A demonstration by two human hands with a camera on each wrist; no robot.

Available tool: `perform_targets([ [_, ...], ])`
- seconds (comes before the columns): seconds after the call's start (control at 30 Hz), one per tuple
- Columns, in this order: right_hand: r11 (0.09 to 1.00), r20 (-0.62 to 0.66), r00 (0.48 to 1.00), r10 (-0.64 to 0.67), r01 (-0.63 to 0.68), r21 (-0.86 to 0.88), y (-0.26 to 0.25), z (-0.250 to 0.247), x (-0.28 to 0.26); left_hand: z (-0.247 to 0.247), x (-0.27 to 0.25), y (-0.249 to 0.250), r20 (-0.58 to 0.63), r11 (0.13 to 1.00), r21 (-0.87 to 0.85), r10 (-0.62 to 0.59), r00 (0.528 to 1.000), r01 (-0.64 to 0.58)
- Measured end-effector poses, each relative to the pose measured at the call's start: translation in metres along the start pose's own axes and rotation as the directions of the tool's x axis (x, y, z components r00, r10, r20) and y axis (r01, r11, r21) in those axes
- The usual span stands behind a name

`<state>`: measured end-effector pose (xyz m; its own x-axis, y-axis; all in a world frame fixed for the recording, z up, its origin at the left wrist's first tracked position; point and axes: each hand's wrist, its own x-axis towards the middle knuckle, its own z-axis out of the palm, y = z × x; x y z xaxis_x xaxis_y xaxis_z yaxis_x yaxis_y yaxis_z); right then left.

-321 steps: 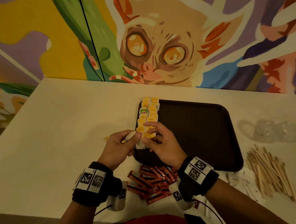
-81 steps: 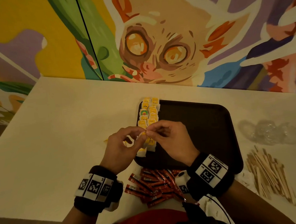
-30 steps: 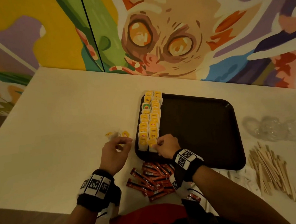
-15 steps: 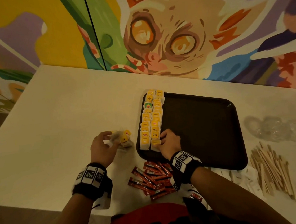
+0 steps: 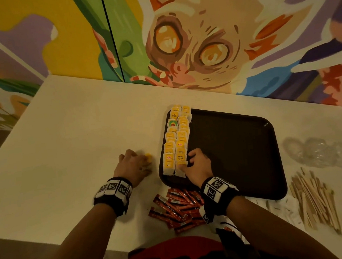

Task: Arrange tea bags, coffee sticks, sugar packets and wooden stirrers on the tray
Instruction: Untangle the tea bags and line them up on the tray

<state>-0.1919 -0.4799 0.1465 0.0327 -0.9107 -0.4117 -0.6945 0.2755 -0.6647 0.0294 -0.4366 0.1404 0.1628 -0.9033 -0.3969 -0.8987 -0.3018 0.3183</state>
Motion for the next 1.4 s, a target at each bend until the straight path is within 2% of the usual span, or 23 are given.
perform_targets([
  [0.23,0.991,-0.043,0.992,-0.119,0.122,0.048,-0.016,-0.003,-0.006,0.006,-0.006,-0.004,-0.093,0.968,-0.250,-0.022,0.995,-0.002],
  [0.37,0.974,0.004,0.979,-0.204,0.203,0.100,-0.031,0.003,-0.012,0.001,-0.011,-0.006,-0.156,0.941,-0.336,-0.085,0.984,0.029],
  [0.43,0.960,0.065,0.966,-0.249,0.238,0.150,-0.037,0.006,-0.016,-0.003,-0.016,-0.008,-0.190,0.899,-0.436,-0.129,0.973,0.034],
  [0.57,0.939,0.223,0.932,-0.285,0.225,0.262,-0.051,0.015,-0.021,-0.022,-0.028,-0.005,-0.217,0.676,-0.734,-0.140,0.966,-0.067],
  [0.7,0.917,0.314,0.914,-0.255,0.126,0.377,-0.066,0.022,-0.022,-0.040,-0.039,0.005,-0.201,0.461,-0.877,-0.101,0.974,-0.133],
  [0.77,0.926,0.307,0.910,-0.277,0.168,0.337,-0.071,0.024,-0.022,-0.045,-0.043,0.008,-0.157,0.345,-0.932,-0.100,0.983,-0.113],
  [0.8,0.926,0.309,0.906,-0.289,0.183,0.331,-0.074,0.024,-0.022,-0.047,-0.044,0.010,-0.117,0.256,-0.963,-0.101,0.988,-0.087],
  [0.87,0.899,0.326,0.896,-0.301,0.153,0.412,-0.081,0.024,-0.024,-0.053,-0.046,0.015,-0.034,0.089,-0.996,-0.093,0.995,-0.026],
  [0.93,0.846,0.356,0.873,-0.334,0.111,0.521,-0.088,0.023,-0.029,-0.058,-0.049,0.017,0.003,0.000,-1.000,-0.074,0.997,0.003],
  [0.97,0.827,0.342,0.866,-0.365,0.133,0.547,-0.090,0.023,-0.031,-0.060,-0.050,0.018,0.008,-0.028,-1.000,-0.068,0.998,0.006],
  [1.07,0.774,0.248,0.861,-0.444,0.229,0.590,-0.091,0.021,-0.035,-0.062,-0.050,0.020,0.031,-0.091,-0.996,-0.096,0.995,0.022],
  [1.17,0.776,0.192,0.873,-0.449,0.274,0.568,-0.092,0.018,-0.036,-0.064,-0.050,0.026,0.072,-0.126,-0.990,-0.110,0.991,0.058],
  [1.3,0.801,0.174,0.852,-0.495,0.369,0.472,-0.092,0.011,-0.036,-0.062,-0.050,0.032,0.104,-0.099,-0.991,-0.150,0.983,0.090],
  [1.4,0.781,0.179,0.838,-0.515,0.373,0.501,-0.088,0.004,-0.039,-0.058,-0.048,0.036,0.112,-0.097,-0.991,-0.204,0.973,0.093],
])
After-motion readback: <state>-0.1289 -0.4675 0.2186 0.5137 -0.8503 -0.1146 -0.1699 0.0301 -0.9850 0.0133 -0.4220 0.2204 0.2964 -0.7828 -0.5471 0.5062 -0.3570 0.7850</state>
